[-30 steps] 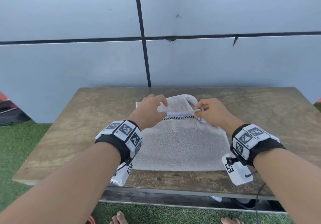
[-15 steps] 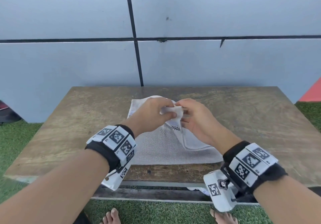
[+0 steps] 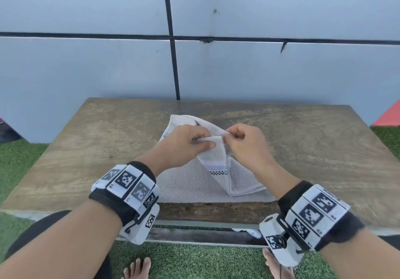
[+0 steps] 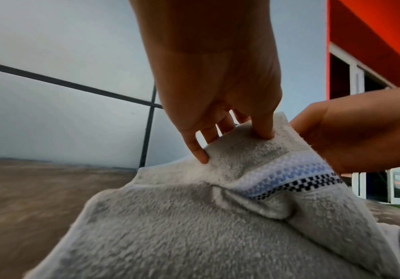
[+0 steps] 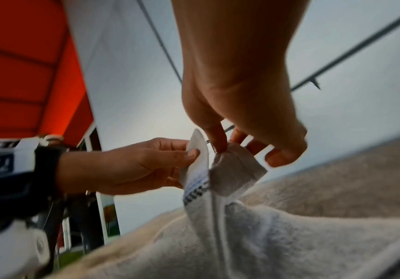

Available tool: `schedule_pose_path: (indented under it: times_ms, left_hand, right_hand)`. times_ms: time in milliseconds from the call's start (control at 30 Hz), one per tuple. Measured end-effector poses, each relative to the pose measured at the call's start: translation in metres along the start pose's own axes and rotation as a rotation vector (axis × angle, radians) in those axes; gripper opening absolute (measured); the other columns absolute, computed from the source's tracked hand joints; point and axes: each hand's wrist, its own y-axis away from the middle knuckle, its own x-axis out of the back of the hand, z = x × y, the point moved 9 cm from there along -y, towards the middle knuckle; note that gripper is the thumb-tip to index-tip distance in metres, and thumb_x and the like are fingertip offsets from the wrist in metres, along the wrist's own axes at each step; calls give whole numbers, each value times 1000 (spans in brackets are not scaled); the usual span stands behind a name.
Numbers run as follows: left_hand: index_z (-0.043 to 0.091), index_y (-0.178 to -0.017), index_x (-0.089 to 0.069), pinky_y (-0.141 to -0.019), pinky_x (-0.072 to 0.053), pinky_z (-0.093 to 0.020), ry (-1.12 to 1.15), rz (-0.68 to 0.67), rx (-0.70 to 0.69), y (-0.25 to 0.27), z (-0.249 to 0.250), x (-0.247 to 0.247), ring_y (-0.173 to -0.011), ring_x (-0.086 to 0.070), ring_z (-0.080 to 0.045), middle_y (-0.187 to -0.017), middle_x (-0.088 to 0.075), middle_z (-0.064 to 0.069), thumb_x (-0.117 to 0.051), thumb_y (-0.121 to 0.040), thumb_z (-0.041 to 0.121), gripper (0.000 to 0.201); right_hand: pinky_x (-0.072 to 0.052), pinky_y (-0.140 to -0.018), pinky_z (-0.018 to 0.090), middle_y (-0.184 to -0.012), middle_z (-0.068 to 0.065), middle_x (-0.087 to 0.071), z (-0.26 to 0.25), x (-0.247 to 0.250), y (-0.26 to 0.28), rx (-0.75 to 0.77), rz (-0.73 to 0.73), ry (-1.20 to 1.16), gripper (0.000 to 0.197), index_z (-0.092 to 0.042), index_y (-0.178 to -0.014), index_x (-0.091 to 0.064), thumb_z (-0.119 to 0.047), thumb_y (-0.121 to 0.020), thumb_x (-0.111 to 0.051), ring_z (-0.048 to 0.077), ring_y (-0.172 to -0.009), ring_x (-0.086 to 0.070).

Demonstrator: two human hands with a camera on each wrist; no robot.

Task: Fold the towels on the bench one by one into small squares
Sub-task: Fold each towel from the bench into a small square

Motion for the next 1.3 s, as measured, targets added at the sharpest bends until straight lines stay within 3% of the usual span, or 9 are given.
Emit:
schedule_pose_path:
  times_ms: [100,233,333,433,533,700,900,1000,1300]
  left_hand:
    - [31,-76,-69,-54,-39,-24,23,31,-32,-1,0,10,-58,-52,-7,-71,-62,10,-69,-92,21,19]
    - [16,-91,-73,-73,-50,-41,37,40,-72,-2,2,13,-80,-63,-27,-85,-69,-9,-73,-89,19,4]
    - [16,-92,-73,-64,-42,-28,-25,59,-119,-5,9,10,-72,-56,-19,-82,-65,-8,-74,-89,20,5]
    - [12,-87,-70,-60,-39,-27,-75,87,-146,-9,17,13,-67,-53,-17,-76,-65,-5,-71,-91,21,10]
    - [10,-85,-65,-55,-34,-27,-67,146,-149,-10,18,20,-58,-43,-13,-65,-58,-1,-66,-93,18,12]
    - [18,-90,-64,-51,-32,-27,4,244,-146,-9,22,31,-49,-36,-10,-52,-45,7,-65,-93,22,5]
    - [20,-90,-69,-68,-51,-40,32,279,-214,-4,34,32,-69,-59,-24,-73,-68,-1,-66,-93,29,10]
    - [18,-90,-71,-71,-52,-44,31,296,-218,-2,33,32,-71,-62,-26,-78,-71,-4,-65,-91,32,15]
    - [19,-87,-68,-60,-46,-24,38,366,-160,3,25,39,-56,-56,-8,-72,-72,2,-69,-91,29,11]
  right_hand:
    - [-46,-62,21,-74,-10,-69,-25,3,5,219,-28,182,4,-28,-86,-67,-29,-90,-66,3,-70,-62]
    - [-42,-52,14,-67,-5,-69,-34,-6,5,274,-117,124,5,-30,-88,-72,-26,-90,-71,3,-55,-58]
    - [-53,-63,22,-79,-4,-74,-32,-4,0,191,-127,4,16,-29,-102,-71,-21,-89,-74,9,-70,-69]
    - [-56,-72,26,-90,-2,-76,-25,-2,-5,81,-154,-100,29,-25,-111,-64,-10,-88,-72,13,-79,-72]
    - [-55,-76,31,-95,6,-77,-19,2,-7,-4,-111,-304,34,-16,-110,-64,1,-82,-75,18,-84,-72]
    - [-60,-82,42,-101,19,-75,-19,5,3,-97,-92,-707,17,-3,-97,-72,4,-81,-75,31,-91,-72]
    - [-58,-78,41,-86,-5,-78,-44,21,13,226,82,-194,14,-19,-97,-80,-15,-93,-68,20,-86,-74]
    - [-58,-76,42,-85,-5,-77,-49,18,16,289,82,-64,19,-22,-96,-80,-17,-96,-61,20,-83,-72]
    - [-52,-70,19,-81,-10,-76,-49,19,22,268,79,-94,13,-19,-86,-79,-16,-92,-67,7,-75,-70]
